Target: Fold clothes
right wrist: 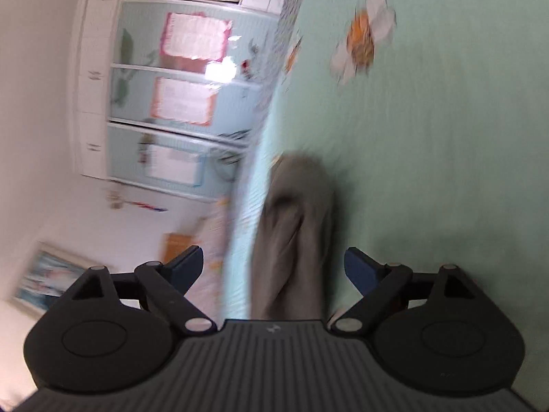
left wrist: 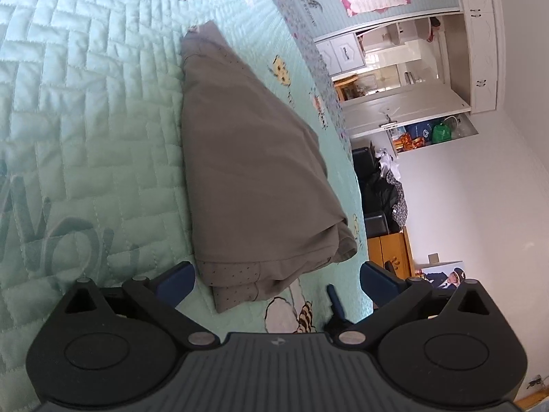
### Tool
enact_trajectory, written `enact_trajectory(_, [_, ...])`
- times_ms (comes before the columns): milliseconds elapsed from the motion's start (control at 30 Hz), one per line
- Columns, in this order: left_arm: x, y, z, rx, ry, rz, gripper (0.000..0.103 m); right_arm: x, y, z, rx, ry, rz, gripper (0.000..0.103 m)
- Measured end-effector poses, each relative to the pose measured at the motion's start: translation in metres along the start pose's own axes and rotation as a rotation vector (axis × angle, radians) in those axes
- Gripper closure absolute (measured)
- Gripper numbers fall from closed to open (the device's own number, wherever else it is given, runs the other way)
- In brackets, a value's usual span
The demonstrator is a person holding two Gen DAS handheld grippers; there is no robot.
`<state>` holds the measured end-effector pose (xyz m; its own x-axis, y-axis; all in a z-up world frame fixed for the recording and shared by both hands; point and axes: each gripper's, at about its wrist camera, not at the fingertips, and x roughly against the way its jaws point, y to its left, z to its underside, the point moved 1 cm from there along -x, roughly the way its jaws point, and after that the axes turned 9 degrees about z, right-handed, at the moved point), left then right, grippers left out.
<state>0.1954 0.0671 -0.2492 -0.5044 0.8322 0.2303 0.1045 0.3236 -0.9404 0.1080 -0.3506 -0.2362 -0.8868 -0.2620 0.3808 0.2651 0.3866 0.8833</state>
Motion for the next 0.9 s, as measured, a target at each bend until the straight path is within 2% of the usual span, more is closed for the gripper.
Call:
enact_trajectory(133, [-0.005, -0.019, -0.004, -0.038, 0.007, 0.053, 0.001, 0.013, 0.042, -0.007, 0.271, -0.052, 0.045, 0.014])
enact_trajectory(267, [-0.031, -0.028, -0.008, -0.068, 0.043, 0.101, 0.001, -0.013, 0.095, 0.002, 0.504, 0.047, -0.017, 0.014])
enact_trajectory(333, [-0.048, -0.022, -0.008, -0.06, 0.077, 0.087, 0.001, -0.038, 0.105, 0.007, 0.564, 0.121, 0.009, 0.016])
enact_trajectory(367, [-0.055, -0.015, -0.006, -0.033, 0.098, 0.058, 0.001, -0.05, 0.102, 0.008, 0.58, 0.153, 0.053, 0.018])
enact_trajectory(400, [-0.057, -0.008, -0.005, -0.013, 0.108, 0.049, 0.002, -0.059, 0.087, 0.006, 0.579, 0.174, 0.147, 0.021])
enact_trajectory(433, [-0.054, -0.002, -0.003, 0.0, 0.106, 0.064, 0.002, -0.061, 0.067, 0.002, 0.55, 0.183, 0.232, 0.034])
enact_trajectory(467, [-0.051, 0.002, -0.001, 0.003, 0.107, 0.074, 0.003, -0.057, 0.046, -0.004, 0.501, 0.185, 0.289, 0.049])
enact_trajectory(500, [-0.046, 0.002, -0.001, -0.007, 0.111, 0.079, 0.003, -0.047, 0.032, -0.008, 0.462, 0.178, 0.308, 0.056])
enact_trajectory(567, [-0.039, -0.001, 0.001, -0.035, 0.123, 0.08, 0.001, -0.016, 0.022, -0.008, 0.43, 0.138, 0.281, 0.051])
enact_trajectory(600, [-0.036, -0.004, 0.002, -0.053, 0.126, 0.077, 0.001, -0.001, 0.026, -0.003, 0.452, 0.101, 0.275, 0.04])
enact_trajectory(633, [-0.034, -0.008, 0.003, -0.07, 0.125, 0.076, 0.001, 0.014, 0.03, 0.002, 0.474, 0.065, 0.268, 0.036])
enact_trajectory(700, [-0.033, -0.016, 0.003, -0.097, 0.12, 0.085, 0.001, 0.029, 0.047, 0.011, 0.535, 0.016, 0.201, 0.034])
enact_trajectory(767, [-0.033, -0.021, 0.002, -0.116, 0.114, 0.101, 0.001, 0.024, 0.075, 0.017, 0.615, -0.047, 0.156, 0.032])
enact_trajectory(833, [-0.032, -0.025, -0.001, -0.128, 0.107, 0.102, 0.001, 0.006, 0.094, 0.018, 0.713, -0.09, 0.15, 0.029])
enact_trajectory(900, [-0.032, -0.024, -0.004, -0.119, 0.103, 0.094, 0.001, -0.02, 0.1, 0.015, 0.795, -0.059, 0.185, 0.028])
